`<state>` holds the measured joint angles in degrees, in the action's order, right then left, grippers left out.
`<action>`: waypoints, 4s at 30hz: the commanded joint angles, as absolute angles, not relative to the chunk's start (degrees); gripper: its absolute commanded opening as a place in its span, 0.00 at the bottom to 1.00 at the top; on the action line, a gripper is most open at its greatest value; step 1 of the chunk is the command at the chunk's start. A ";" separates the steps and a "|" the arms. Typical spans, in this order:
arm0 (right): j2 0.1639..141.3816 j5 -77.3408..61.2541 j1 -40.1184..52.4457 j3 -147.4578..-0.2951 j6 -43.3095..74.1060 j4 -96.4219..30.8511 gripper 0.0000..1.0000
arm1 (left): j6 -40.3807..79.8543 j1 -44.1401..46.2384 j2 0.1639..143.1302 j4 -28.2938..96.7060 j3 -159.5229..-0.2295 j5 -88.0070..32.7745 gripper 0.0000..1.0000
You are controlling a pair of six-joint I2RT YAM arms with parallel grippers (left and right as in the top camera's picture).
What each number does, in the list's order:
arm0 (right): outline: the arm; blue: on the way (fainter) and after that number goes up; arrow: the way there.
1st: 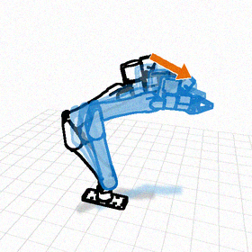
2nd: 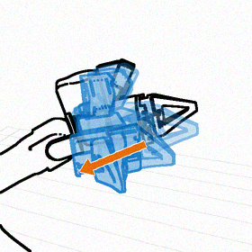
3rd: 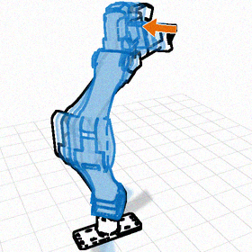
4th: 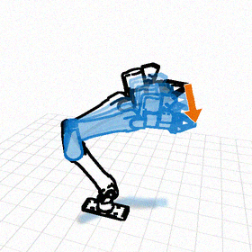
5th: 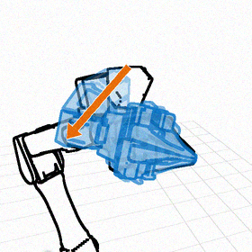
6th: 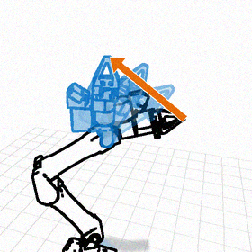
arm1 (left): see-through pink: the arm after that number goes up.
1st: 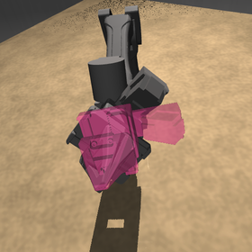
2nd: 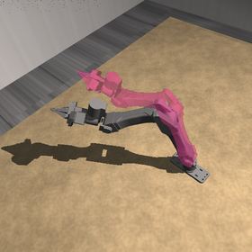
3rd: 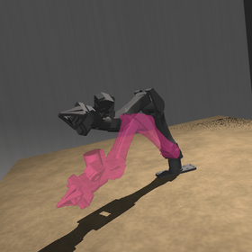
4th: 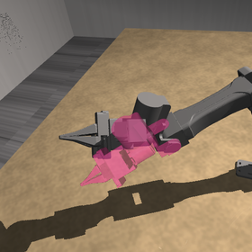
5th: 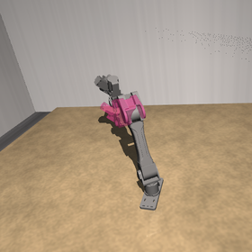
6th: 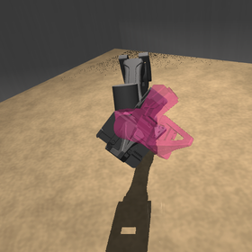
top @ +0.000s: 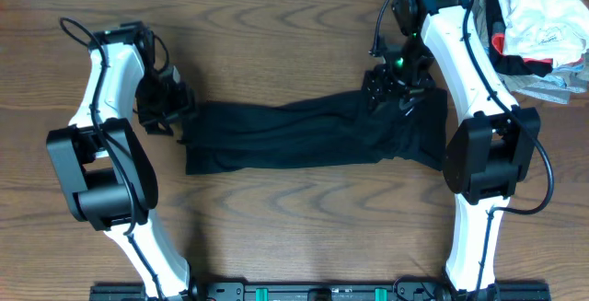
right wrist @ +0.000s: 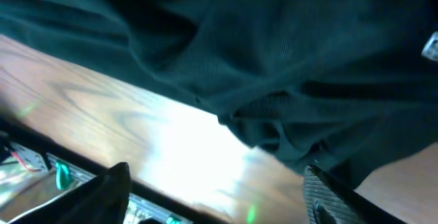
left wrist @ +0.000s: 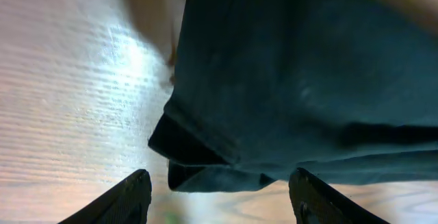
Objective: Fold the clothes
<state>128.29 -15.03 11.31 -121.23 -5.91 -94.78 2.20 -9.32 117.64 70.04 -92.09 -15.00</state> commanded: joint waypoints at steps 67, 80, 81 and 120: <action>103.92 -7.90 3.38 -133.10 -4.80 -93.23 0.99 | -15.64 -11.88 117.95 45.45 -67.57 -33.63 0.06; 104.20 -7.94 3.44 -132.62 -3.05 -92.97 0.98 | -13.61 -21.76 112.62 52.27 -74.83 -29.95 0.06; 104.20 -7.94 3.44 -132.53 -2.61 -92.82 0.98 | -13.61 -21.85 111.77 52.49 -74.96 -28.45 0.06; 104.22 -7.97 3.44 -132.20 -2.20 -93.93 0.98 | -5.19 11.75 105.01 53.82 -76.36 -14.26 0.06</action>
